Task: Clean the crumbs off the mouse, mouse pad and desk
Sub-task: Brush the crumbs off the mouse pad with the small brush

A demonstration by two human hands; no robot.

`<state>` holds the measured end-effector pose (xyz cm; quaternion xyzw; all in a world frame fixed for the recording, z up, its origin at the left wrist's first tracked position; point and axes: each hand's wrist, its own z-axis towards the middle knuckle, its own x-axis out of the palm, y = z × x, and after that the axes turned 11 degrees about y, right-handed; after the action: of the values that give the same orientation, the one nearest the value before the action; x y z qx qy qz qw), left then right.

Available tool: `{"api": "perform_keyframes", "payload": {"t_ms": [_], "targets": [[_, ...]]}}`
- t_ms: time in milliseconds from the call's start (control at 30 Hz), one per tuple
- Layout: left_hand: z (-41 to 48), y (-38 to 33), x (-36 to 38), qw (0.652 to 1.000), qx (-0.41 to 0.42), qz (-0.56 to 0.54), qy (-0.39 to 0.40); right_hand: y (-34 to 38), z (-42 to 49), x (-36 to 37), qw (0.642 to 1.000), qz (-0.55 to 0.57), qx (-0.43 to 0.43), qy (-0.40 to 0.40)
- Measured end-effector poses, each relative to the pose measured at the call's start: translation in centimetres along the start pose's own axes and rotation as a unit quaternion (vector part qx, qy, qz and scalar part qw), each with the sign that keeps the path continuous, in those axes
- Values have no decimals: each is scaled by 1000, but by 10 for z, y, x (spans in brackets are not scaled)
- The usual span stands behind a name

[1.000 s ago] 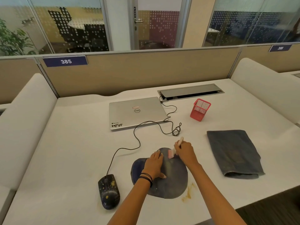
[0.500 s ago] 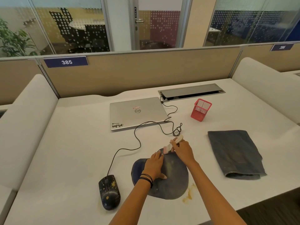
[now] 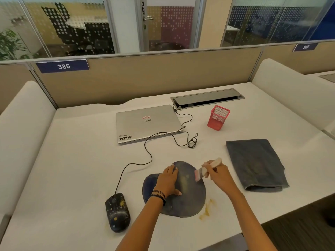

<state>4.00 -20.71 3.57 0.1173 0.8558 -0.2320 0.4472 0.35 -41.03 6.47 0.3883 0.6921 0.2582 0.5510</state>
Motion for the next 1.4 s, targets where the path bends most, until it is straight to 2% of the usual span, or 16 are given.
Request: {"api": "perform_keyframes", "payload": {"t_ms": [100, 167, 267, 300, 400, 467, 533, 700, 800, 900, 1033, 1100, 1167, 1300, 1400], "targets": [[-1, 0, 0, 1000, 1, 3, 1, -6, -10, 14, 998, 41, 3, 52], [0, 1, 1, 1000, 1, 2, 3, -18, -16, 17, 999, -3, 28, 25], [0, 0, 1, 1000, 1, -2, 4, -31, -19, 6, 985, -148, 73, -45], [0, 0, 1, 1000, 1, -3, 4, -33, -19, 2, 984, -155, 71, -55], [1, 0, 2, 1000, -1, -3, 2, -30, -17, -7, 998, -38, 24, -51], [1, 1, 2, 1000, -2, -4, 2, -22, -14, -6, 998, 33, -35, -27], [2, 1, 2, 1000, -2, 0, 3, -14, -10, 2, 997, 45, -61, 0], [2, 1, 3, 1000, -6, -2, 1, -10, -4, 24, 998, -25, -29, 50], [3, 0, 2, 1000, -4, 1, -4, -13, -11, 24, 994, -29, -65, 85], [1, -1, 2, 1000, -7, 3, -5, -15, -20, 23, 992, -4, -58, 114], [0, -1, 2, 1000, -6, 3, -2, -12, -27, 21, 976, -29, -31, 214], [0, -1, 1, 1000, -5, 3, -2, -10, -27, 15, 971, -40, -22, 236], [0, 0, 1, 1000, -5, 2, -2, -7, -24, 7, 979, 2, -20, 201], [0, -1, 1, 1000, -7, 3, -3, -11, -15, 3, 997, 66, -43, 13], [0, -3, 1, 1000, -9, 2, -2, -19, -16, 14, 996, 84, -34, 16]]}}
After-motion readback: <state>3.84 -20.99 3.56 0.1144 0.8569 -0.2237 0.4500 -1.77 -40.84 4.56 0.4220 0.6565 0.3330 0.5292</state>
